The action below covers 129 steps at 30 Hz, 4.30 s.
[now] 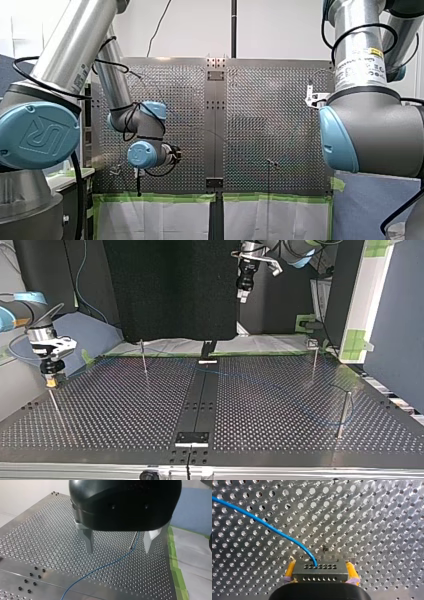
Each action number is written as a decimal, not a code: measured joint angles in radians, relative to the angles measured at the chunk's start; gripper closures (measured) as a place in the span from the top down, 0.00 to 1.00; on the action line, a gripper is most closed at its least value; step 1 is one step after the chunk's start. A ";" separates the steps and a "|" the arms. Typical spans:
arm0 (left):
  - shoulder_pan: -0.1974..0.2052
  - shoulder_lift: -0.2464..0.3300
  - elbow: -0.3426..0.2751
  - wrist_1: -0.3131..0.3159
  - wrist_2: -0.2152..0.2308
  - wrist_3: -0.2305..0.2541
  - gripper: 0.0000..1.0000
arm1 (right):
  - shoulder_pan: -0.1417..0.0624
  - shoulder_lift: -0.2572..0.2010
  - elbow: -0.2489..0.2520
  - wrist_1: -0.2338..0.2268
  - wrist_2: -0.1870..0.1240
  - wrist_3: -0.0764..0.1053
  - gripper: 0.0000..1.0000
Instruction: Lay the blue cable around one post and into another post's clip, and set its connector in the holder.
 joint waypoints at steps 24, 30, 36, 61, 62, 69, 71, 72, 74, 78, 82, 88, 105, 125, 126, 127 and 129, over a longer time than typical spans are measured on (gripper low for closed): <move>-0.010 0.000 0.006 -0.017 0.003 -0.100 1.00 | 0.000 0.000 0.000 0.000 0.000 0.000 1.00; -0.011 0.000 0.007 -0.038 0.012 -0.102 1.00 | 0.000 0.000 0.000 0.000 0.000 0.000 1.00; -0.011 0.000 0.007 -0.048 0.033 -0.102 1.00 | 0.000 0.000 0.000 0.000 0.000 0.000 1.00; -0.021 0.007 0.007 -0.072 0.046 -0.103 1.00 | 0.000 0.000 0.000 0.000 0.000 0.000 1.00; -0.021 0.008 0.007 -0.071 0.046 -0.104 1.00 | 0.000 0.000 0.000 0.000 0.000 0.000 1.00; -0.020 0.011 0.013 -0.062 0.044 -0.105 1.00 | 0.000 0.000 0.000 0.000 0.000 0.000 1.00; -0.020 0.011 0.014 -0.062 0.044 -0.105 1.00 | 0.000 0.000 0.000 0.000 0.000 0.000 1.00; -0.020 0.011 0.014 -0.062 0.044 -0.105 1.00 | 0.000 0.000 0.000 0.000 0.000 0.000 1.00; -0.020 0.011 0.014 -0.062 0.044 -0.105 1.00 | 0.000 0.000 0.000 0.000 0.000 0.000 1.00; -0.020 0.011 0.014 -0.062 0.044 -0.105 1.00 | 0.000 0.000 0.000 0.000 0.000 0.000 1.00; -0.020 0.011 0.014 -0.062 0.043 -0.105 1.00 | 0.000 0.000 0.000 0.000 0.000 0.000 1.00; -0.020 0.011 0.014 -0.062 0.043 -0.105 1.00 | 0.000 0.000 0.000 0.000 0.000 0.000 1.00; -0.020 0.011 0.014 -0.062 0.043 -0.105 1.00 | 0.000 0.000 0.000 0.000 0.000 0.000 1.00; -0.020 0.011 0.014 -0.062 0.043 -0.105 1.00 | 0.000 0.000 0.000 0.000 0.000 0.000 1.00; -0.020 0.011 0.014 -0.062 0.043 -0.105 1.00 | 0.000 0.000 0.000 0.000 0.000 0.000 1.00; -0.020 0.011 0.014 -0.062 0.044 -0.105 1.00 | 0.000 0.000 0.000 0.000 0.000 0.000 1.00; -0.020 0.011 0.014 -0.062 0.043 -0.105 1.00 | 0.000 0.000 0.000 0.000 0.000 0.000 1.00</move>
